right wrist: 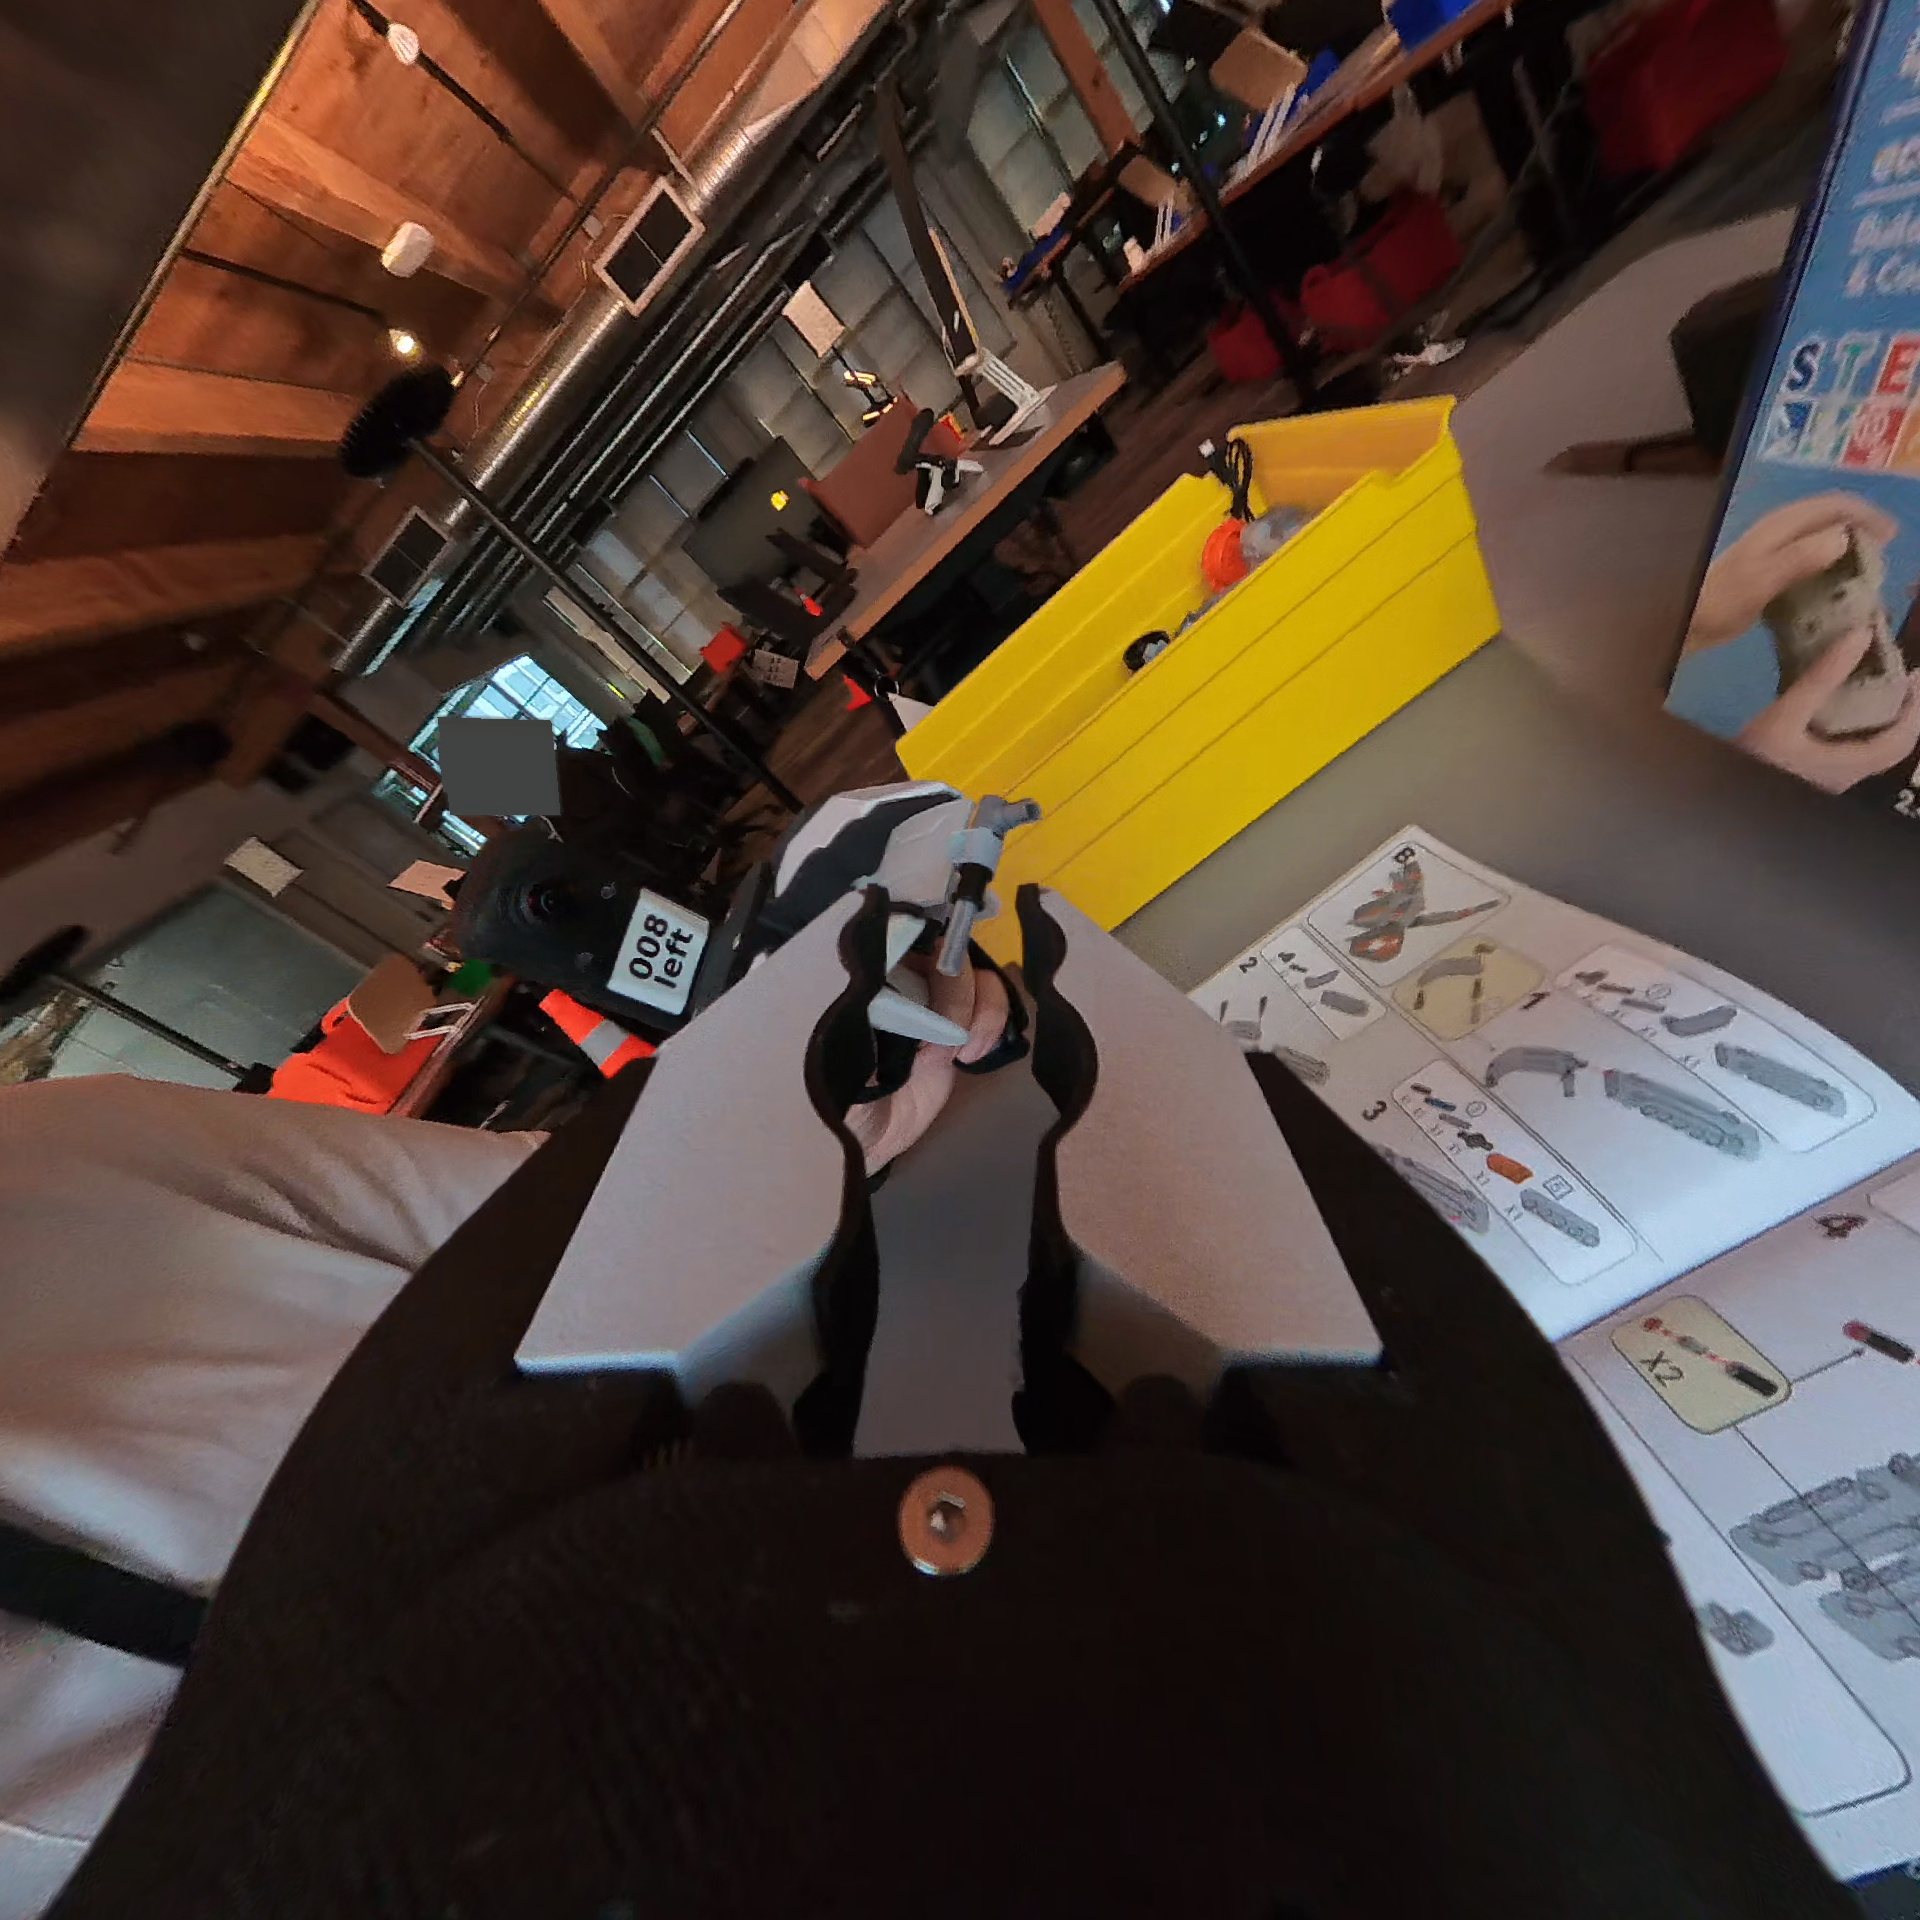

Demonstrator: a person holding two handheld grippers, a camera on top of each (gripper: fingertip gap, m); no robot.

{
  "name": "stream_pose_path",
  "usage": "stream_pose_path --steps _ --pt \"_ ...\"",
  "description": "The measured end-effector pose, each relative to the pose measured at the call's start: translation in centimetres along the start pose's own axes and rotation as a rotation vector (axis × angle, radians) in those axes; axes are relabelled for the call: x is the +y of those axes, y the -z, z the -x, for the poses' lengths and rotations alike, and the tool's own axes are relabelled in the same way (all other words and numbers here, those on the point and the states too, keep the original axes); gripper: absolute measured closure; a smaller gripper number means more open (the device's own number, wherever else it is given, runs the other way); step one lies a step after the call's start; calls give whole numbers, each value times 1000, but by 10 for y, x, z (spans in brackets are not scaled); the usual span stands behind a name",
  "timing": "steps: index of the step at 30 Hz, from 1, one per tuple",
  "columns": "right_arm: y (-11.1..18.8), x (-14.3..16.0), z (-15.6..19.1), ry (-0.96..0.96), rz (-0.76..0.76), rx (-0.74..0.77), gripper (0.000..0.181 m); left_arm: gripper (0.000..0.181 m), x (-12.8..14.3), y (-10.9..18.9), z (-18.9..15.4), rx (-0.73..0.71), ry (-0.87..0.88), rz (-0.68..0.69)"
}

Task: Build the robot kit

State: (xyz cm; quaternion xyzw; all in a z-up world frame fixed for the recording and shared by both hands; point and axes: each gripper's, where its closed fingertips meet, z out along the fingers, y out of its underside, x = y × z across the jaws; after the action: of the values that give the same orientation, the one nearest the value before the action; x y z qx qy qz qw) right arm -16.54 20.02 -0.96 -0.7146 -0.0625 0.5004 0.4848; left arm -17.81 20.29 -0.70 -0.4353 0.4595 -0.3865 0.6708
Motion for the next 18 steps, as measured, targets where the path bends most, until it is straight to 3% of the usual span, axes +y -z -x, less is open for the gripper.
stream_pose_path --steps 9,18 --pt "-4 12 -6 -233 37 -78 149 156 -15 5 -9 62 6 -80" --pt "-4 10 -8 -315 6 -114 149 156 -19 6 -13 67 -31 -102"
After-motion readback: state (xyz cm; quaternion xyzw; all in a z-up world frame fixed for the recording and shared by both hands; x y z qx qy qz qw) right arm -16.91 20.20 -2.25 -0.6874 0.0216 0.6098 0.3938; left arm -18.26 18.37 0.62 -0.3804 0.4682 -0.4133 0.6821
